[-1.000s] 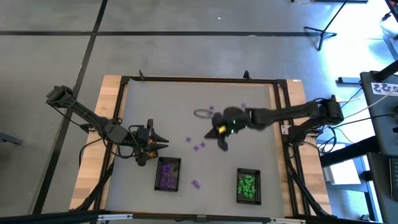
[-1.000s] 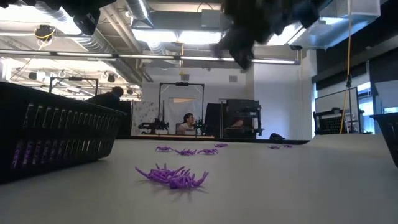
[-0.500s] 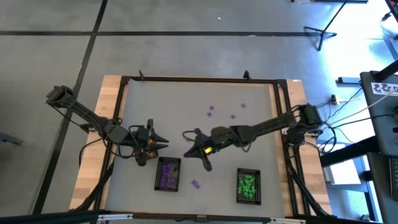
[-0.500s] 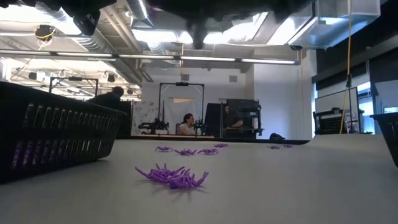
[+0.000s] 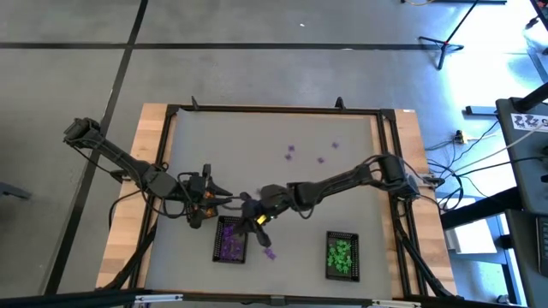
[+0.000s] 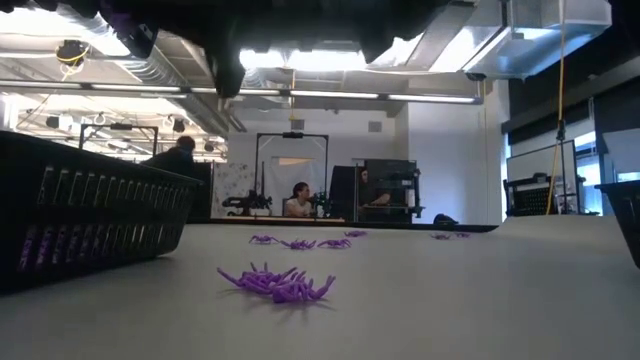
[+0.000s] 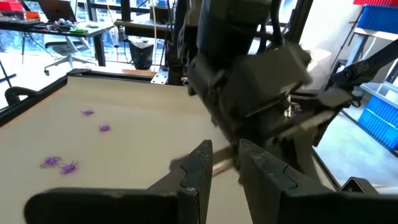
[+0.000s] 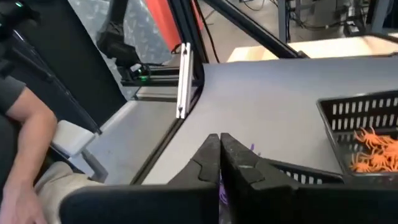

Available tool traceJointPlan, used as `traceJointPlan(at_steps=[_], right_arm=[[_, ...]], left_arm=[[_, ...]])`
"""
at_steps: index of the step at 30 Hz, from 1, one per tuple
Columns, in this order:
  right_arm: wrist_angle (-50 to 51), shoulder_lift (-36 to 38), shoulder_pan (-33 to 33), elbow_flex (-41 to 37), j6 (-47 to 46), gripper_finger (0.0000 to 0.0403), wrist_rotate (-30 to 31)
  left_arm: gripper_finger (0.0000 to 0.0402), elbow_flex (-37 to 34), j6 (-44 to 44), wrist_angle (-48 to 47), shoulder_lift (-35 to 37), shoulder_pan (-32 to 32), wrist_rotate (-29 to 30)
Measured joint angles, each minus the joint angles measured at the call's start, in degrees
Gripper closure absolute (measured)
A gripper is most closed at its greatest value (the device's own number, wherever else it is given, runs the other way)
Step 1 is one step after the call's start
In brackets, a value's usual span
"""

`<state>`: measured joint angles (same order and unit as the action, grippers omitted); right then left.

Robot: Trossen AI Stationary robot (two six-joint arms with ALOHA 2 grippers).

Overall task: Sort Halloween decoration
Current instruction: Put the purple spider toy into the bottom left black basket

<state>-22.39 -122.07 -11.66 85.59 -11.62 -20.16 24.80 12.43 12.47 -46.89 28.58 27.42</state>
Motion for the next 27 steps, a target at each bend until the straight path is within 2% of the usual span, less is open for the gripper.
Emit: traceJointPlan(at_steps=[3, 8, 12, 17, 22, 24, 27], right_arm=[[0.0, -0.9, 0.0, 0.3, 0.0, 0.0371, 0.0], [1.6, -0.9, 0.1, 0.3, -0.1, 0.0301, 0.0], [8.5, 1.5, 1.0, 0.3, 0.1, 0.0265, -1.7], [23.7, 7.3, 2.9, 0.3, 1.5, 0.0263, -0.9], [32.4, 13.6, 2.6, 0.3, 4.9, 0.028, -0.8], [36.7, 16.5, 2.5, 0.3, 6.4, 0.0288, 1.3], [43.4, 20.9, 3.2, -0.9, 8.6, 0.0298, 8.0]], left_arm=[[0.0327, 0.0, 0.0, 0.0, 0.0, 0.0, 0.0], [0.0327, 0.0, 0.0, 0.0, 0.0, 0.0, 0.0], [0.0327, 0.0, 0.0, 0.0, 0.0, -0.1, 0.0], [0.0327, 0.0, 0.0, 0.0, 0.0, 0.0, 0.0], [0.0327, 0.0, 0.0, 0.0, 0.0, 0.0, 0.0], [0.0327, 0.0, 0.0, 0.0, 0.0, 0.0, 0.0], [0.0327, 0.0, 0.0, 0.0, 0.0, 0.0, 0.0]])
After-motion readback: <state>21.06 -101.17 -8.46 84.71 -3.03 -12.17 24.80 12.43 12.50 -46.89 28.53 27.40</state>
